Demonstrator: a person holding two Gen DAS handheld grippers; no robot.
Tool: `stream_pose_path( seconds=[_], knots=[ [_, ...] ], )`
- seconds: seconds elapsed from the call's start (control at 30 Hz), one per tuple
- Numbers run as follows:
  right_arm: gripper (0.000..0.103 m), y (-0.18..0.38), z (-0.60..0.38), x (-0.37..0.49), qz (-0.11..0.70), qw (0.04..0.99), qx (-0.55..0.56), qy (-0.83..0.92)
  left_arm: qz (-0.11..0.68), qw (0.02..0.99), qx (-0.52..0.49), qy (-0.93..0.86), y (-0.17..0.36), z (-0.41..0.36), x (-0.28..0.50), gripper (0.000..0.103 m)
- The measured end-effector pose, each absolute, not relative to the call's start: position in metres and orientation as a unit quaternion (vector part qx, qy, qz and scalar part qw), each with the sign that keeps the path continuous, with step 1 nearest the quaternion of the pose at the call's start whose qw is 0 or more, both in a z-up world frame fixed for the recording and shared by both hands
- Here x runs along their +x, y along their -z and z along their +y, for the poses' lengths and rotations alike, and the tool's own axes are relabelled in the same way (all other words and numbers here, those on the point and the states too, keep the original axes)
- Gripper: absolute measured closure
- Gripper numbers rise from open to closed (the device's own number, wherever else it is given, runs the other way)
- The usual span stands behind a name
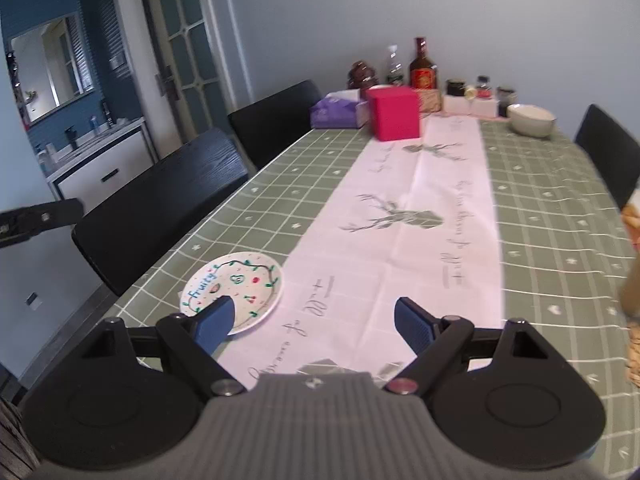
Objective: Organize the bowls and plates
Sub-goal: 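Move both open grippers to the rim of the white Fruity plate, then close both grippers on the Fruity plate rim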
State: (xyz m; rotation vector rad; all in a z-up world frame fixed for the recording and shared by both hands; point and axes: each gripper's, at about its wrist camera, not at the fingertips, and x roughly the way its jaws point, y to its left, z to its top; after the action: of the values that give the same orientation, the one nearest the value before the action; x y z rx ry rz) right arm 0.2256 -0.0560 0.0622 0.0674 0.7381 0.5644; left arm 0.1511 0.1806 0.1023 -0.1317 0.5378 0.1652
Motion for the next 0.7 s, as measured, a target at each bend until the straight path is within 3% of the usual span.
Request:
stream_pose_path(
  seconds=[0.13,0.33,0.4,0.5,0.7],
  knots=[
    [0.017,-0.037,-0.034,0.253,0.367,0.881,0.015,-0.298,0.324,0.933,-0.133,-0.082,-0.081,0.212,0.191,0.032],
    [0.018,0.002,-0.023,0.288,0.418,0.845,0.083,-0.322,0.399,0.904,-0.131,-0.074,-0.039,0.237,0.241,0.035],
    [0.023,0.014,-0.024,0.296,0.432,0.831,0.125,-0.328,0.428,0.889,-0.150,-0.063,-0.024,0.246,0.254,0.036],
    [0.031,0.029,-0.025,0.307,0.445,0.813,0.175,-0.333,0.445,0.876,-0.180,-0.044,-0.007,0.259,0.263,0.048],
    [0.041,0.055,-0.021,0.329,0.463,0.792,0.216,-0.335,0.454,0.866,-0.208,-0.037,0.020,0.279,0.279,0.049]
  ],
)
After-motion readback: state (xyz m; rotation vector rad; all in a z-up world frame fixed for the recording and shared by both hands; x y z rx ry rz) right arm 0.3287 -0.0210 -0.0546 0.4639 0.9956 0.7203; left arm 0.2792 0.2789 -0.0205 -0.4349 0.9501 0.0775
